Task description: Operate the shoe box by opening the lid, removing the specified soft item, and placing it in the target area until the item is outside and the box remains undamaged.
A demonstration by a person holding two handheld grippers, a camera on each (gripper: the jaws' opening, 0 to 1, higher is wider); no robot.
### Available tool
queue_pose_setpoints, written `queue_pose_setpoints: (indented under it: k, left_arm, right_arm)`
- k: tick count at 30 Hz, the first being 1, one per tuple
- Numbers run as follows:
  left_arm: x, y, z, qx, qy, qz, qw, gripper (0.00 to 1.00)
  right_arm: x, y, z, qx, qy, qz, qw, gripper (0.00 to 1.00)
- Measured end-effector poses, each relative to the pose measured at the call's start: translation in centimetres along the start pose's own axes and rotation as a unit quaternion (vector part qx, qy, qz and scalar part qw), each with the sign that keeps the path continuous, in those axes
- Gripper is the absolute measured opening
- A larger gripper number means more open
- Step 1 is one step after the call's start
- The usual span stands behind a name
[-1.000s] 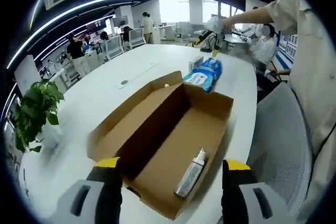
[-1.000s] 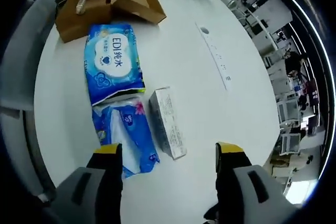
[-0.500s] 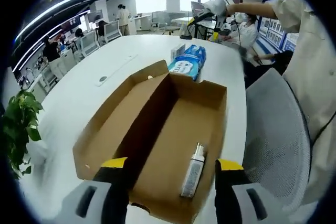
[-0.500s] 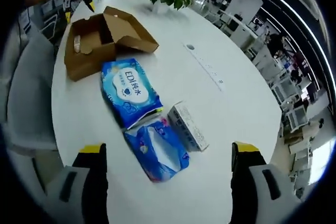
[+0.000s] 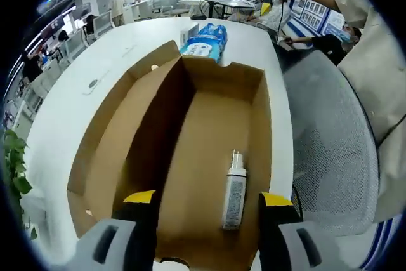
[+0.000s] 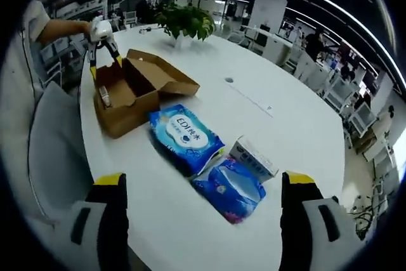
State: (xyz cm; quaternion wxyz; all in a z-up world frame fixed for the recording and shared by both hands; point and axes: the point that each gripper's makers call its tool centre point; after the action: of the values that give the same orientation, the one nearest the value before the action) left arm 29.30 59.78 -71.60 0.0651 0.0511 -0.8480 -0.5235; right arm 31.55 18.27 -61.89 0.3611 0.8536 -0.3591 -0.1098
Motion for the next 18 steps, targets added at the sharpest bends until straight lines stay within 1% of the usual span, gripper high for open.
queue_pose_setpoints:
  k: [3, 6, 9, 12, 13, 15, 18]
  left_arm:
    - [-0.2, -0.7, 0.2, -0.012, -0.009, 0.005, 0.9999, 0.65]
    - [-0.3, -1.3, 0.2, -0.015, -0.014, 0.012, 0.9997, 0.65]
    - [-0.1, -1.9, 0.4, -0.027, -0.028, 0.022, 0.9990, 0.64]
    - [0.2, -2.5, 0.6, -0.037, -0.052, 0.037, 0.9973, 0.63]
    - [0.1, -2.9, 0.7, -0.042, -0.063, 0.034, 0.9965, 0.64]
    - [0.2, -3.2, 1.0, -0.056, -0.072, 0.040, 0.9951, 0.64]
    - [0.4, -3.8, 1.1, -0.061, -0.080, 0.048, 0.9938, 0.62]
  right_arm:
    - [-0.9, 0.4, -0.1, 0.010, -0.006, 0.005, 0.9999, 0.96]
    - [-1.6, 0.8, -0.1, 0.022, -0.020, 0.007, 0.9995, 0.96]
    - [-2.2, 1.2, 0.0, 0.029, -0.026, 0.010, 0.9992, 0.96]
    - [-2.8, 1.7, 0.1, 0.039, -0.038, 0.014, 0.9984, 0.96]
    - [-3.1, 1.9, 0.1, 0.042, -0.046, 0.016, 0.9979, 0.96]
    - [-3.6, 2.2, 0.1, 0.049, -0.057, 0.014, 0.9971, 0.96]
    - [-4.3, 2.8, -0.1, 0.065, -0.068, 0.015, 0.9954, 0.96]
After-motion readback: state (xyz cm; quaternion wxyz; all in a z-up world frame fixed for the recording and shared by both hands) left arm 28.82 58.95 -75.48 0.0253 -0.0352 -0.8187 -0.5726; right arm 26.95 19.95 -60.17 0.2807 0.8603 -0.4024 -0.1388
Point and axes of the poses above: the point that each gripper's makers call its tool centre point, and the gripper's own axes: y roughly backward along the fingers, x roughly to its right, z roughly out of its underside, and after that the axes turned 4 degrees about -y, right-handed
